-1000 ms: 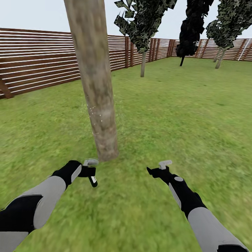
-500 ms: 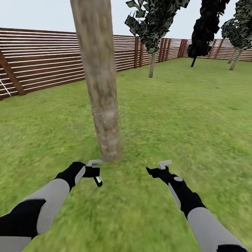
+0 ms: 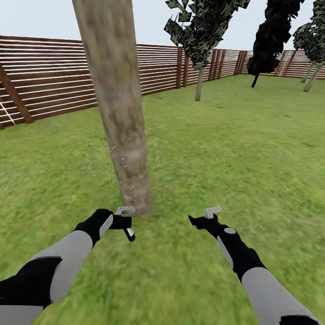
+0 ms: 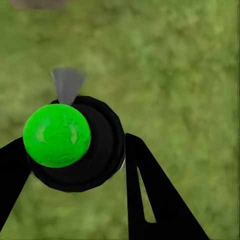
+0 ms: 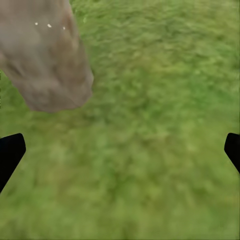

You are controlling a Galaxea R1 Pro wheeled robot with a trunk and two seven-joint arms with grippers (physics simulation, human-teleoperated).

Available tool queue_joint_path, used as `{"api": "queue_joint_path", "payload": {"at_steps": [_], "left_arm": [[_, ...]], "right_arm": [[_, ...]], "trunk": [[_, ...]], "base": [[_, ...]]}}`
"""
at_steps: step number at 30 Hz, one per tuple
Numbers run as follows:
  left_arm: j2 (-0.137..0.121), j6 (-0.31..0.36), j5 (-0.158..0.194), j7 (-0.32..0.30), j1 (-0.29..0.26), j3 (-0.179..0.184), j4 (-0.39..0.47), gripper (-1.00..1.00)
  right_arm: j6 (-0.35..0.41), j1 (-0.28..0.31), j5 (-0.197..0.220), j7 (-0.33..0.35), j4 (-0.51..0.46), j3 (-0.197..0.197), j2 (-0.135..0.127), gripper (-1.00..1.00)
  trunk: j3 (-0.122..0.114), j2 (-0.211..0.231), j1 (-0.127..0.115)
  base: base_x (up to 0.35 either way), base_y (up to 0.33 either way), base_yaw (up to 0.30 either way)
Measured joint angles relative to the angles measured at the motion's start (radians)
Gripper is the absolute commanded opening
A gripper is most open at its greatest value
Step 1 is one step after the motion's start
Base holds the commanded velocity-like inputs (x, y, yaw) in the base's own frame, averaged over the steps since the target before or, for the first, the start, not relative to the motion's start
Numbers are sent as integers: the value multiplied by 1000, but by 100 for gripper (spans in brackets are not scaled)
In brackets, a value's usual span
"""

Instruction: In the garden, pick up the pesticide atomizer on the floor and spray pesticide onto both trees until each tree trunk is fully covered.

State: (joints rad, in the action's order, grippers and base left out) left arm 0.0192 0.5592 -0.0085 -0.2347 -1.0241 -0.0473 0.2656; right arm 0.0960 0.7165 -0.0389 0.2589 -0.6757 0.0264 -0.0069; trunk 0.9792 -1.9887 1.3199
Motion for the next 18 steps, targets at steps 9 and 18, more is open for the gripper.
{"api": "queue_joint_path", "payload": {"at_steps": [9,18], "left_arm": [[11,2,-4,0,0,2,1,-100],[12,7,-3,0,0,2,2,-100]], "right_arm": [[0,0,0,0,0,0,0,100],[0,0,0,0,0,0,0,100]], "trunk": [[0,0,0],[0,0,1]], "base": [[105,-305,275],[-29,-319,276]]}}
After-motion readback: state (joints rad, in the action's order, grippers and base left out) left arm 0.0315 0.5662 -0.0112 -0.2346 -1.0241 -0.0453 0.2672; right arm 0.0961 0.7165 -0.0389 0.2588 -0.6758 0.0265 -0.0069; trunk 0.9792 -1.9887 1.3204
